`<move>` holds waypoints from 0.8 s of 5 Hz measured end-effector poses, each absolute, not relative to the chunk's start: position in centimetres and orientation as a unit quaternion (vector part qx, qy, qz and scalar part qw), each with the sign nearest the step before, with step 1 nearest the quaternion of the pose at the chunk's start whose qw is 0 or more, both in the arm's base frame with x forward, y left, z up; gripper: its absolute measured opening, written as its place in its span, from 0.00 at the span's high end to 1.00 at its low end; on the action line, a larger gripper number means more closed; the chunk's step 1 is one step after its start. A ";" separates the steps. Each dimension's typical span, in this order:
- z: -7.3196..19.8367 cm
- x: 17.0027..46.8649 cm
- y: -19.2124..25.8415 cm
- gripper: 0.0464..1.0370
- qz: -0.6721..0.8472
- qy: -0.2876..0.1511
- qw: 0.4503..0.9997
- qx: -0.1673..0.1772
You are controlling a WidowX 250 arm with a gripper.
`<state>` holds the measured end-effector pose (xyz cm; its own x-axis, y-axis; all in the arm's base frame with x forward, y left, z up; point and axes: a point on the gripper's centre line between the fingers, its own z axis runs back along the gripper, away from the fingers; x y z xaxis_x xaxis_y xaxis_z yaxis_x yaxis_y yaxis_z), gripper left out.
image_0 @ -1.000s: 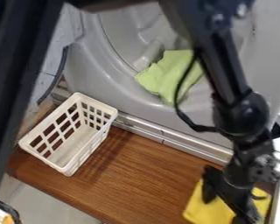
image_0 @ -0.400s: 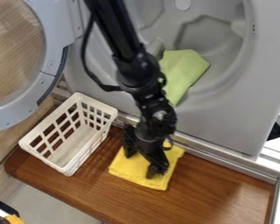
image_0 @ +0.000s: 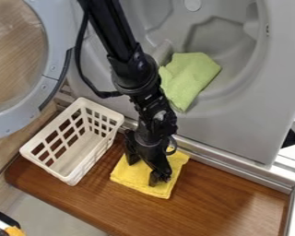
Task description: Move the yellow cloth to the bottom middle of the table
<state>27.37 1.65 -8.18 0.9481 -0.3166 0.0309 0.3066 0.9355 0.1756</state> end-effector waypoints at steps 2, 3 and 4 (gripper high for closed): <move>-3.9 24.5 -0.3 0.04 -0.169 -0.017 0.985 0.043; -3.5 23.6 0.2 0.04 -0.146 0.009 0.989 0.018; -3.5 23.8 0.3 0.04 -0.142 0.003 0.990 0.011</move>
